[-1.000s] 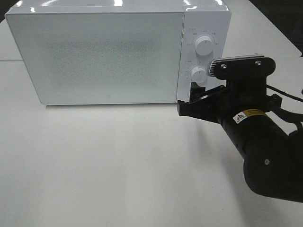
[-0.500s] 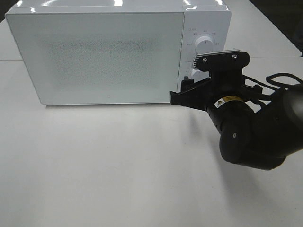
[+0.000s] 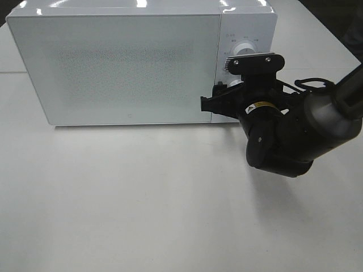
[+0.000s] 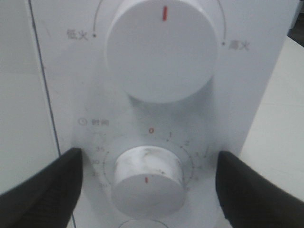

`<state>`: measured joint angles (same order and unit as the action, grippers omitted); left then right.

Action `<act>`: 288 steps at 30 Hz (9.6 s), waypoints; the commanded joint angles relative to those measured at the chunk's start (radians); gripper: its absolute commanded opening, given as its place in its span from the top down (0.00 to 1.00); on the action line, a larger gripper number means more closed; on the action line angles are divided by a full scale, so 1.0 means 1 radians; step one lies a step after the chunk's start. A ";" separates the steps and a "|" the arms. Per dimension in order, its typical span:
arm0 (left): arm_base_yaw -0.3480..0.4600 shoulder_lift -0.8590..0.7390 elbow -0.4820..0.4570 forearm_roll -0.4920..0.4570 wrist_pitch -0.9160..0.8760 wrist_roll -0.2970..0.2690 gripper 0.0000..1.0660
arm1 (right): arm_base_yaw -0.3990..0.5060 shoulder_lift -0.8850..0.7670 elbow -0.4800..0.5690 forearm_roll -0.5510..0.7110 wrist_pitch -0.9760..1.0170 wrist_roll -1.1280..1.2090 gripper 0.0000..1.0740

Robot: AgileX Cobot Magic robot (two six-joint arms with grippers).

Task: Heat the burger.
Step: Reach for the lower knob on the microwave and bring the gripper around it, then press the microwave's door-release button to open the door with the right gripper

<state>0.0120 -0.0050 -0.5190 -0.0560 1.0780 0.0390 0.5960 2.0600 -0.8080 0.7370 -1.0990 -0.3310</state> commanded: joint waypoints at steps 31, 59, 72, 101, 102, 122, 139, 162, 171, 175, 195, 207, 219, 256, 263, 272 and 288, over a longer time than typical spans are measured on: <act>0.003 -0.016 0.004 -0.009 -0.010 0.003 0.06 | -0.011 0.014 -0.039 -0.069 -0.188 0.129 0.97; 0.003 -0.016 0.004 -0.009 -0.010 0.003 0.06 | -0.011 0.013 -0.038 -0.332 -0.186 1.811 0.99; 0.003 -0.016 0.004 -0.009 -0.010 0.003 0.06 | -0.011 0.013 -0.039 -0.338 -0.200 1.929 0.97; 0.003 -0.016 0.004 -0.009 -0.010 0.003 0.06 | -0.011 0.011 -0.019 -0.088 -0.241 1.722 0.57; 0.003 -0.016 0.004 -0.009 -0.010 0.003 0.06 | -0.011 0.011 -0.012 -0.087 -0.242 1.715 0.55; 0.003 -0.016 0.004 -0.009 -0.010 0.003 0.06 | -0.015 -0.217 0.136 -0.237 0.299 1.164 0.30; 0.003 -0.016 0.004 -0.009 -0.010 0.003 0.06 | -0.125 -0.458 0.119 -0.411 1.008 0.517 0.30; 0.003 -0.016 0.004 -0.009 -0.010 0.003 0.06 | -0.166 -1.017 -0.031 -0.802 1.945 0.437 0.30; 0.003 -0.016 0.004 -0.009 -0.010 0.003 0.06 | -0.166 -1.211 -0.031 -0.801 2.077 0.397 0.30; 0.003 -0.016 0.004 -0.009 -0.010 0.003 0.06 | -0.166 -1.354 -0.013 -0.803 2.112 0.394 0.30; 0.003 -0.016 0.004 -0.009 -0.010 0.003 0.06 | -0.427 -1.889 0.268 -0.744 2.109 0.400 0.30; 0.003 -0.016 0.004 -0.009 -0.010 0.003 0.06 | -0.515 -2.091 0.307 -0.737 2.094 0.398 0.30; 0.003 -0.016 0.004 -0.009 -0.010 0.004 0.06 | -0.515 -2.091 0.307 -0.730 2.094 0.394 0.30; 0.003 -0.016 0.004 -0.009 -0.010 0.004 0.06 | -0.515 -1.418 0.312 -0.726 1.439 0.395 0.30; 0.003 -0.016 0.004 -0.009 -0.010 0.004 0.06 | -0.515 -1.259 0.312 -0.726 1.306 0.400 0.30; 0.003 -0.016 0.004 -0.009 -0.010 0.004 0.06 | -0.515 -1.028 0.312 -0.726 1.033 0.400 0.30; 0.003 -0.016 0.004 -0.009 -0.010 0.004 0.06 | -0.478 -0.722 0.420 -0.678 0.467 0.331 0.30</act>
<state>0.0120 -0.0050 -0.5190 -0.0560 1.0770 0.0390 0.1140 1.3370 -0.3900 0.0540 -0.5940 0.0210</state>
